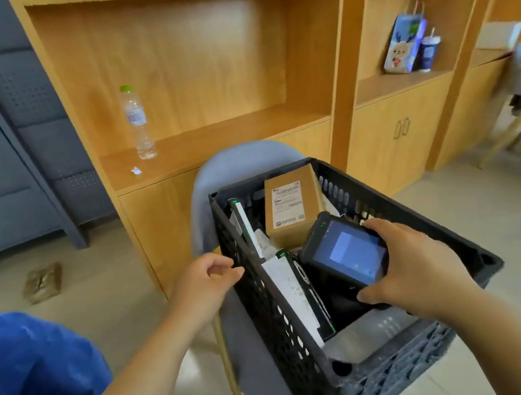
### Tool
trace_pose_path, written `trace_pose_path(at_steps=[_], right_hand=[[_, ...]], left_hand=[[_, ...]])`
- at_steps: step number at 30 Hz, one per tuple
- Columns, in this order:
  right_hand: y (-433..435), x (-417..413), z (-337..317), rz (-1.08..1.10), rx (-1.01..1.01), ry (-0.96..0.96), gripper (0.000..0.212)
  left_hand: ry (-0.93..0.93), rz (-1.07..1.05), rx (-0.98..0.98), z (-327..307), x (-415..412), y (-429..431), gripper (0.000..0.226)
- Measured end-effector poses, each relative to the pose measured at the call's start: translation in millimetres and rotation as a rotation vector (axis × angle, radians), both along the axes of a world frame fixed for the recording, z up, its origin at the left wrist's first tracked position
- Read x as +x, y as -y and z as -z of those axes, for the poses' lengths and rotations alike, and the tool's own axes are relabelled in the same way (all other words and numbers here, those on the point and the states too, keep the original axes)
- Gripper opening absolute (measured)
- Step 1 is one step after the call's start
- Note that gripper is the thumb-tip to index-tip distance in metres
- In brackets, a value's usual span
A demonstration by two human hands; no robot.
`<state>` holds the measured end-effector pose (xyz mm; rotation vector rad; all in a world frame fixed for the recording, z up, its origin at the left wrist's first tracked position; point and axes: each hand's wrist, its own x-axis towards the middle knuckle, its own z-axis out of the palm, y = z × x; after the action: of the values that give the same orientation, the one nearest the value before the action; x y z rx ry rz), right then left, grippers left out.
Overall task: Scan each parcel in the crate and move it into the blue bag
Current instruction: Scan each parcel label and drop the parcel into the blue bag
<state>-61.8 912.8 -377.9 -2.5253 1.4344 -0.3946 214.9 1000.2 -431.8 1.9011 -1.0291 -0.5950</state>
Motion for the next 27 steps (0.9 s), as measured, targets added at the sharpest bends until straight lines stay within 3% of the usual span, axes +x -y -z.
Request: trace_pose_path(at_steps=[7,12,16,21,25,27], right_hand=[[49.8,-29.9,3.6,0.158,0.010,0.020,0.088],[82.6,-33.6,8.7,0.184,0.024,-0.001,0.090],[104.3,-32.6,13.3,0.180,0.032,-0.013,0.089],[124.3,-31.0,21.3,0.180,0.045,-0.018,0.090],[132.2,-33.8,29.6,0.191,0.066,-0.005,0.092],[133.4,-35.5,33.0,0.206,0.072,-0.011,0.094]], left_hand=[[0.177,0.129,0.003,12.6,-34.3,116.6,0.037],[0.238,0.155,0.189,28.7,-34.9,184.0,0.052],[0.264,0.045,0.389,44.9,-29.6,216.5,0.074],[-0.077,0.137,0.396,48.4,-24.1,234.9,0.060],[0.079,0.085,0.431,53.0,-39.1,241.2,0.095],[0.165,0.037,0.416,55.6,-54.5,243.4,0.091]])
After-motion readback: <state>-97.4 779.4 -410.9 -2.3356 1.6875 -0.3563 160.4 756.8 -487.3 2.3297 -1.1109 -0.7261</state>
